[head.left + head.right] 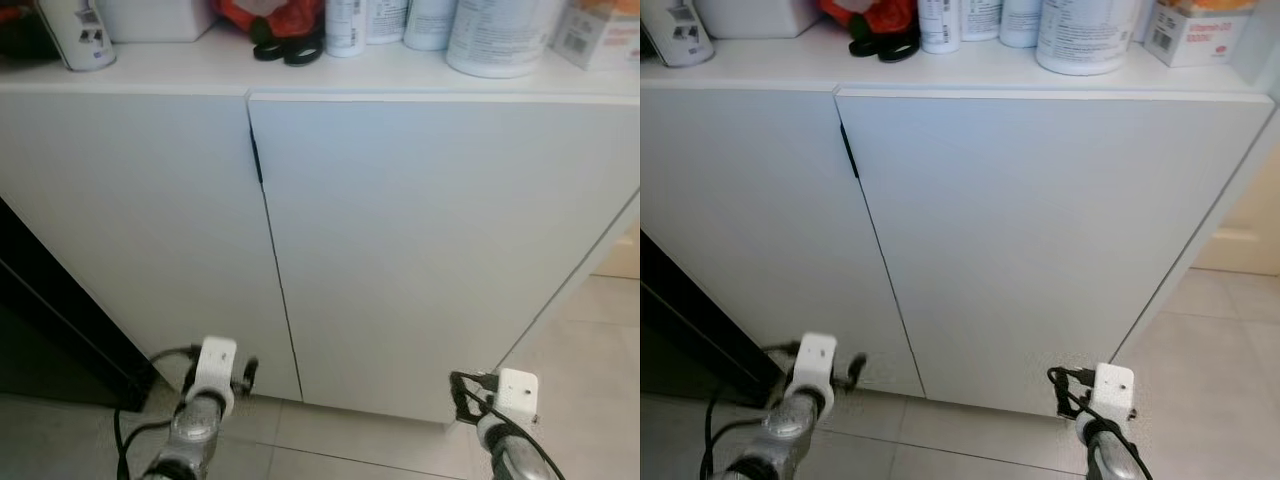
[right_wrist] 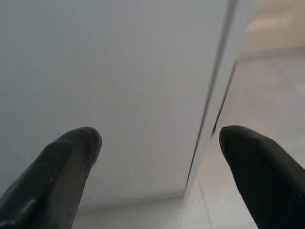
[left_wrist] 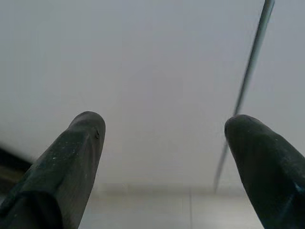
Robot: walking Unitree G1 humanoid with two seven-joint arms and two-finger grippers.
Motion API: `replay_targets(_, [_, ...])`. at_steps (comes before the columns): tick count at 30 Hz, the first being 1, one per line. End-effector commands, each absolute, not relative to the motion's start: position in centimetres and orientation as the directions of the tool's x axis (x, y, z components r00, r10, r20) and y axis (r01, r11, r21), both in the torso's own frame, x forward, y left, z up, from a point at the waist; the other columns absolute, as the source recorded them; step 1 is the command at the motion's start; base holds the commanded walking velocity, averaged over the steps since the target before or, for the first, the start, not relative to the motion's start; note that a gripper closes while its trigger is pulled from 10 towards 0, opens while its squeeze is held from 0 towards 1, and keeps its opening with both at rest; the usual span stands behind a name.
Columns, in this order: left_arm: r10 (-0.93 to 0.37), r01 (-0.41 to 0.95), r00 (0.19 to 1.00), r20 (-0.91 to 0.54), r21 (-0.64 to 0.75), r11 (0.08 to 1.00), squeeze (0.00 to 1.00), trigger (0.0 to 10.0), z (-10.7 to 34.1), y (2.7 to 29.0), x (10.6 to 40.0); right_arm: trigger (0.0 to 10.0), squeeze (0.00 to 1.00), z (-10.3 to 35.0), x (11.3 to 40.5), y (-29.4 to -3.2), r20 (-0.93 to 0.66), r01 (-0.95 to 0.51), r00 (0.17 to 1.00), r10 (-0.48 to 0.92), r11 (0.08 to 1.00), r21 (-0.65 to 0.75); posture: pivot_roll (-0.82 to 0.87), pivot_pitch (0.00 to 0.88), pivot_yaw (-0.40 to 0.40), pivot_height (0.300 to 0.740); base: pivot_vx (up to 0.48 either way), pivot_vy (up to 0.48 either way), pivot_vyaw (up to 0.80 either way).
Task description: Restocking fridge
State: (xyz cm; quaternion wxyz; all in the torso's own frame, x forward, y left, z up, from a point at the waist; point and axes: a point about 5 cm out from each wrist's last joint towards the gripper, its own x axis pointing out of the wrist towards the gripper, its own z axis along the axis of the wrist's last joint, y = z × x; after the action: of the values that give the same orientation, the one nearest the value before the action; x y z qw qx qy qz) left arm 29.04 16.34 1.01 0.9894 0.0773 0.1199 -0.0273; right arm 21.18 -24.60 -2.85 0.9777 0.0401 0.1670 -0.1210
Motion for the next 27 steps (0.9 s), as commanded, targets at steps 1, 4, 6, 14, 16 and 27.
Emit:
replay_targets(1, [-0.04, 0.074, 0.974, -0.222, 0.146, 0.987, 0.0, 10.0, 0.9, 16.7, 28.5, 10.0, 0.0, -1.7, 21.6, -24.2, -0.236, 0.249, 0.944, -0.231, 0.967, 0.047, -0.27, 0.038, 0.13, 0.74, 0.0, 0.0, 0.0])
replay_targets(4, [-0.055, 0.081, 0.984, -0.168, 0.148, 0.986, 0.0, 10.0, 1.0, 16.5, 27.8, 10.0, 0.0, -1.6, 19.3, -23.9, -0.169, 0.258, 0.953, -0.252, 0.966, 0.013, -0.28, 0.051, 0.152, 0.74, 0.0, 0.0, 0.0])
replay_targets(6, [-0.061, 0.085, 0.988, -0.145, 0.165, 0.983, 0.0, 10.0, 0.8, 16.6, 27.2, 10.0, 0.0, -1.8, 17.3, -23.8, -0.151, 0.272, 0.951, -0.271, 0.962, -0.013, -0.28, 0.059, 0.16, 0.74, 0.0, 0.0, 0.0])
replay_targets(14, [-0.011, 0.047, 0.986, -0.165, 0.218, 0.975, 0.0, 10.0, -0.8, 18.7, 24.0, 10.0, 0.0, -2.4, 12.4, -24.3, -0.168, 0.37, 0.915, -0.368, 0.929, -0.018, -0.31, 0.082, 0.157, 0.74, 0.0, 0.0, 0.0])
replay_targets(16, [0.007, 0.046, 0.978, -0.21, 0.246, 0.968, 0.0, 10.0, -1.7, 19.6, 22.6, 10.0, 0.0, -3.5, 11.4, -24.3, -0.244, 0.37, 0.899, -0.365, 0.929, -0.028, -0.31, 0.092, 0.147, 0.74, 0.0, 0.0, 0.0])
replay_targets(27, [0.201, 0.0, 0.732, -0.651, 0.295, 0.955, 0.0, 10.0, -7.2, 21.5, 18.3, 10.0, 0.0, -8.3, 11.8, -25.0, -0.699, 0.229, 0.684, -0.209, 0.971, -0.066, -0.24, 0.049, 0.069, 0.74, 0.0, 0.0, 0.0])
